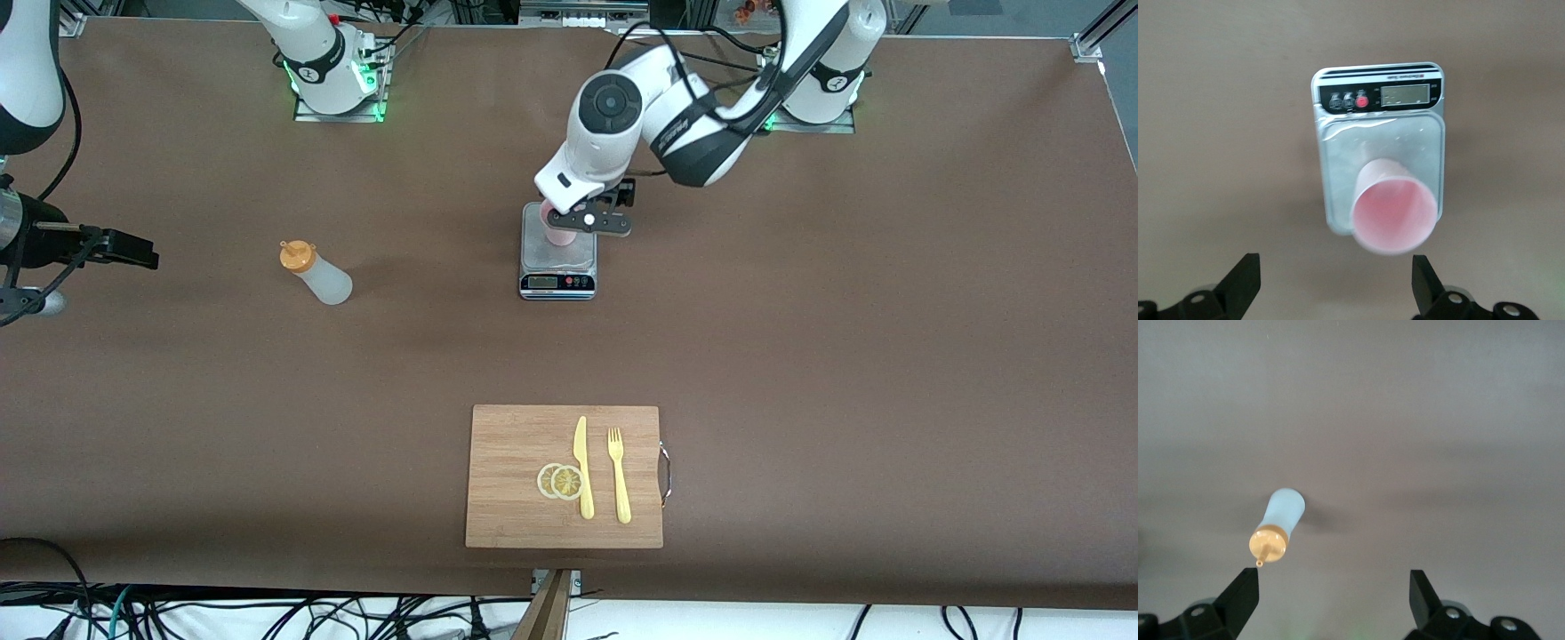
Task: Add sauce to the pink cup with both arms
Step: 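Release the cup and raise the left gripper away from the scale, then reach the right gripper to the sauce bottle and grasp it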
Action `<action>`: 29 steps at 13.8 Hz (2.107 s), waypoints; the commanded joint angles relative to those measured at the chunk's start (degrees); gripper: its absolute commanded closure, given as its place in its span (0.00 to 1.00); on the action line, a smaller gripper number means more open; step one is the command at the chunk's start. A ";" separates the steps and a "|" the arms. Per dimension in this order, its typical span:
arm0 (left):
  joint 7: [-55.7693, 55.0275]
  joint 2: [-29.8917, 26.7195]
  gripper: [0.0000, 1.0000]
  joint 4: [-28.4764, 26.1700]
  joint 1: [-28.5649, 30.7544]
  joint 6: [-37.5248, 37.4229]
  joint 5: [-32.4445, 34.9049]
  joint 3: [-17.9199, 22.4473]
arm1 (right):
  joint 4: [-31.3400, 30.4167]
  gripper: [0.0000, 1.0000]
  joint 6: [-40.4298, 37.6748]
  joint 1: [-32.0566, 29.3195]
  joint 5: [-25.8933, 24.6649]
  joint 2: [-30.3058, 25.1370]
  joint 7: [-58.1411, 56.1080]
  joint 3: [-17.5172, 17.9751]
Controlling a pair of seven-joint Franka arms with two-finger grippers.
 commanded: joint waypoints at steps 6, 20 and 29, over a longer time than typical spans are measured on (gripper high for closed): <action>14.25 -1.88 0.00 23.54 14.90 -34.27 -0.39 -0.17 | 0.07 0.00 -2.45 -3.21 1.15 2.18 -19.93 -0.20; 48.21 -23.94 0.00 3.70 13.51 -20.84 -0.84 32.00 | -4.58 0.00 -2.63 -18.51 34.53 18.19 -86.40 -0.11; 48.30 -24.56 0.00 2.81 14.04 -23.13 -0.48 31.82 | -13.46 0.00 -3.59 -21.93 44.04 20.55 -110.75 -0.11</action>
